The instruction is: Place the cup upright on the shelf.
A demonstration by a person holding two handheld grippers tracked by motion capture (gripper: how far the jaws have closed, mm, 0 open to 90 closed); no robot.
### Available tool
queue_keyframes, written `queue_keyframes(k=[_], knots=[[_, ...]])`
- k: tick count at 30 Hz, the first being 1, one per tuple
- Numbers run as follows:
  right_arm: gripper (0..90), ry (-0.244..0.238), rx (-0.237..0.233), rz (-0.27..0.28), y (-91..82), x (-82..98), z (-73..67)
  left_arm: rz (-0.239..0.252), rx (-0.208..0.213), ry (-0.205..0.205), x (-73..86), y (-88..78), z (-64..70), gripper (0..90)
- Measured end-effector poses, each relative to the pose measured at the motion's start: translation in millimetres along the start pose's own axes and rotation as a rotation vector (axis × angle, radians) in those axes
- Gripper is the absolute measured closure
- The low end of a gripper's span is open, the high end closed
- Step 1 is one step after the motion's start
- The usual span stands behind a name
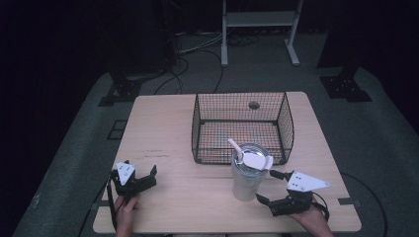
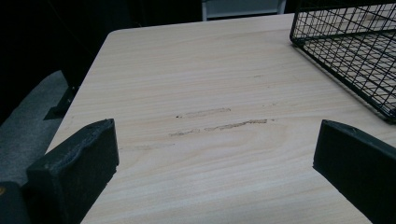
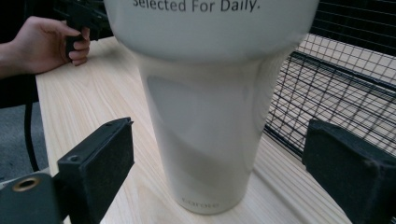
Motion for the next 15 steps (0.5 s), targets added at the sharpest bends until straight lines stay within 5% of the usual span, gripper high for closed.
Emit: queue_keyframes(k=[15], knots=[[8.3, -0.011, -0.017, 0.005, 21.7, -9.1, -3.3, 0.001, 0.0, -0.001, 0.0, -0.4, -0.1, 0.0]])
Point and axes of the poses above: each handheld gripper's, and its own axes: y roughly forward along the jaws, x roughly out of its underside, z roughly to its right, the point moved 8 cm from there along y, roughly forward along the jaws, and after that the axes turned 5 degrees about -z, right-handed, at the moved point
